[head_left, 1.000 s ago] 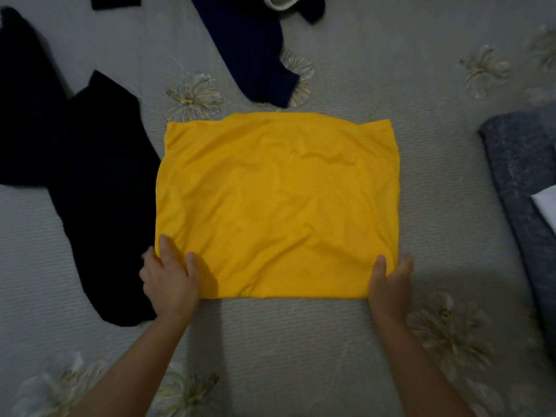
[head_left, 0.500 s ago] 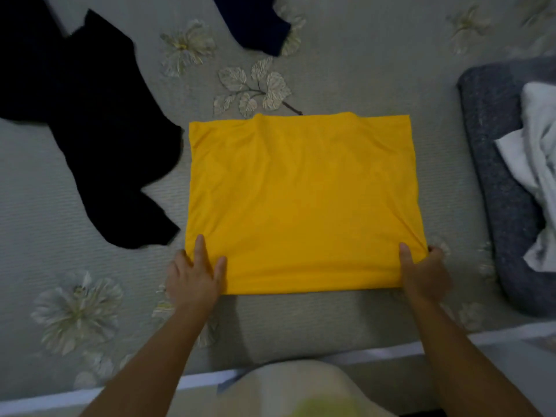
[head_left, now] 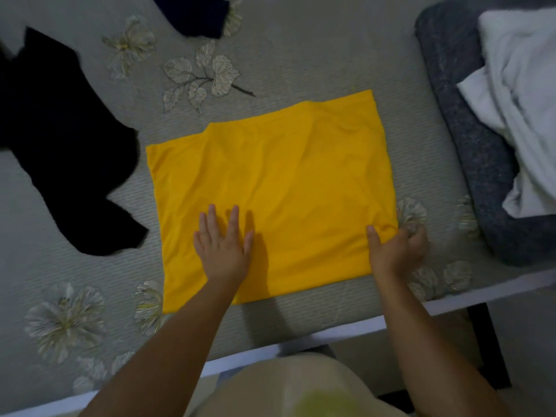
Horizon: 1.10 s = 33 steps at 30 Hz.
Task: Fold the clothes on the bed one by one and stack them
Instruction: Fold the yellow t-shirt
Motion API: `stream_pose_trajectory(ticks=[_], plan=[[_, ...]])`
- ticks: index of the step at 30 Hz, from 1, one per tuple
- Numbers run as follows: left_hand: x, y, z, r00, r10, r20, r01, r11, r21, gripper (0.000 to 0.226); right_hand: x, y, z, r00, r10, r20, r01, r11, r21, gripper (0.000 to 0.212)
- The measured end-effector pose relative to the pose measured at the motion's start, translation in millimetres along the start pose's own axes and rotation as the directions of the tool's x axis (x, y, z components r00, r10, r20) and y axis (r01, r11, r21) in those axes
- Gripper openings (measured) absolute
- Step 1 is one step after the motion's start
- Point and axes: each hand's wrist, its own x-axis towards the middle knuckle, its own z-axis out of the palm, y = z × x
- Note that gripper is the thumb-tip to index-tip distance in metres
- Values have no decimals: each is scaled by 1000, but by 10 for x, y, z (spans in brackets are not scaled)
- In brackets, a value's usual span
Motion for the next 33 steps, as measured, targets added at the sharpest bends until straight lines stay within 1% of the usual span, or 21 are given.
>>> stream_pose_trajectory(ticks=[2, 4, 6, 8, 9, 12, 14, 15, 17, 19, 21, 22, 23, 24, 26, 27, 28, 29, 30, 31, 33], plan=[[235, 299, -30, 990, 141, 7, -141, 988, 66, 53, 51, 23, 5, 999, 12, 32, -12, 1000, 3, 52], [500, 642, -45, 958, 284, 38, -286, 955, 74, 51, 99, 54, -16, 997, 40, 69, -40, 999, 6, 45], [786, 1016, -26, 895, 445, 33, -446, 893, 61, 49, 120, 87, -47, 995, 20, 102, -21, 1000, 4, 42], [1097, 1410, 3, 804, 593, 43, -594, 803, 41, 49, 140, 128, -77, 993, 1, 120, -4, 1000, 19, 48], [1223, 1611, 0, 761, 645, 76, -649, 760, 44, 50, 150, 154, -79, 993, 0, 116, -3, 1000, 28, 53], [1527, 2087, 48, 665, 719, 200, -746, 648, 152, 48, 167, 220, -19, 999, -38, 21, 36, 998, 58, 66], [1698, 2232, 114, 581, 759, 295, -814, 538, 217, 56, 162, 234, -3, 999, -52, 7, 51, 997, 63, 74], [1771, 2261, 140, 532, 781, 328, -847, 483, 223, 64, 154, 245, 6, 998, -69, 1, 69, 996, 49, 73], [1913, 2266, 179, 425, 823, 378, -904, 366, 219, 77, 132, 284, 54, 993, -112, -46, 113, 993, 28, 56], [1984, 2229, 214, 298, 876, 380, -941, 204, 269, 74, 134, 324, 96, 987, -134, -87, 139, 989, 56, 39], [2057, 2171, 246, 196, 940, 278, -929, 88, 360, 55, 171, 366, 116, 977, -161, -140, 174, 981, 86, 40], [2090, 2129, 242, 169, 959, 228, -918, 69, 391, 48, 195, 381, 125, 965, -186, -187, 210, 970, 120, 47], [2121, 2081, 240, 146, 971, 188, -911, 58, 409, 44, 213, 386, 126, 953, -215, -214, 254, 951, 175, 54], [2139, 2043, 231, 142, 977, 157, -908, 66, 414, 43, 226, 389, 131, 944, -241, -226, 293, 927, 235, 57], [2167, 1979, 212, 167, 976, 137, -921, 105, 375, 45, 252, 341, 54, 951, -264, -164, 306, 888, 343, 63], [2170, 1949, 188, 201, 969, 145, -928, 140, 346, 47, 265, 300, 0, 962, -261, -85, 273, 880, 389, 75], [2173, 1923, 159, 221, 964, 149, -931, 163, 328, 49, 267, 236, -75, 970, -242, 30, 204, 872, 444, 91], [2161, 1892, 122, 229, 963, 141, -932, 175, 317, 51, 267, 192, -136, 960, -224, 168, 127, 882, 454, 104], [2159, 1849, 81, 222, 967, 128, -936, 175, 304, 52, 271, 155, -180, 949, -216, 229, 104, 901, 421, 107], [2162, 1794, 29, 208, 971, 120, -941, 165, 297, 53, 257, 130, -201, 942, -229, 244, 126, 918, 376, 105], [2151, 1633, -98, 160, 984, 80, -943, 128, 306, 52, 186, 44, -244, 943, -233, 239, 139, 925, 354, 97]])
